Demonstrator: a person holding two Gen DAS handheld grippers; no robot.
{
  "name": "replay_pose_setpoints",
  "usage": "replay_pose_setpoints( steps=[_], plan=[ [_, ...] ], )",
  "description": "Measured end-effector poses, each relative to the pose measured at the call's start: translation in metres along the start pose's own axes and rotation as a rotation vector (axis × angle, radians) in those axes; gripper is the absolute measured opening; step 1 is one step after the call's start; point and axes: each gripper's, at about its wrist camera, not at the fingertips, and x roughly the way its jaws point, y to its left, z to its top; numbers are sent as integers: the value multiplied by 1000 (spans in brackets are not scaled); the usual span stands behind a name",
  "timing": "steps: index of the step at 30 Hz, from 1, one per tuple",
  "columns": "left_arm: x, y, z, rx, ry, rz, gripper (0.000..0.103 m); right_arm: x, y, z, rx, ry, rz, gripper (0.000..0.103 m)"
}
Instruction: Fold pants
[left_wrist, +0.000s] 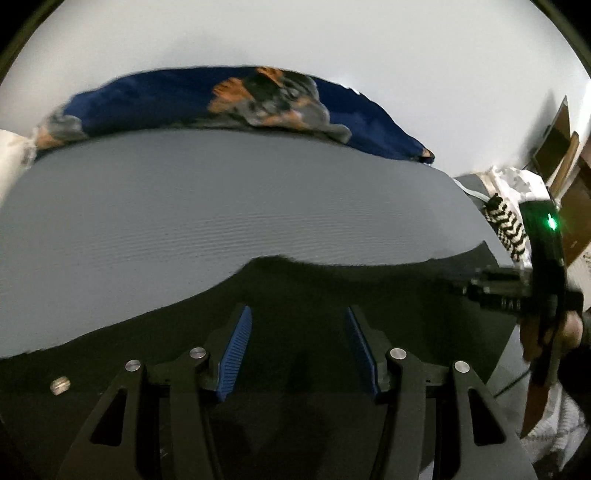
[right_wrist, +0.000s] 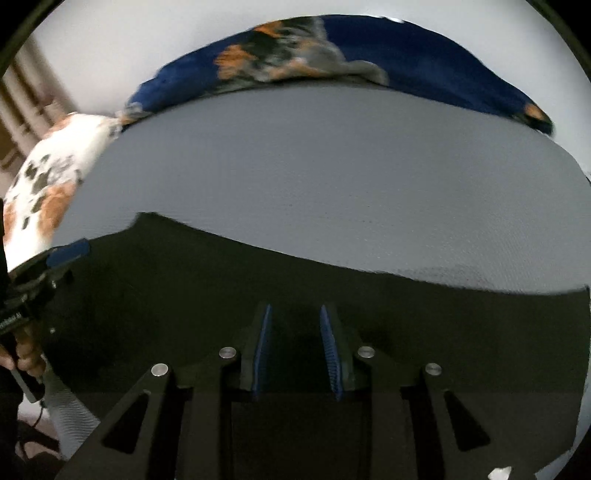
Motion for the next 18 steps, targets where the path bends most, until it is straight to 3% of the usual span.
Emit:
replay_pose_setpoints(
  steps=[4,9,14,18],
  plan=[
    [30,-7,15,-9,26,6,54,11,-21,0,29,-14,-72,26],
    [56,4,21,-50,58,73,53,21,-33,8,58,-43,-92,24],
    [65,4,20,-50,85,112,53,22,-37,9,59,-51,-75,24],
    [60,1,20,-46,84,127,54,9,-46,7,83,-53,-4,25]
  ],
)
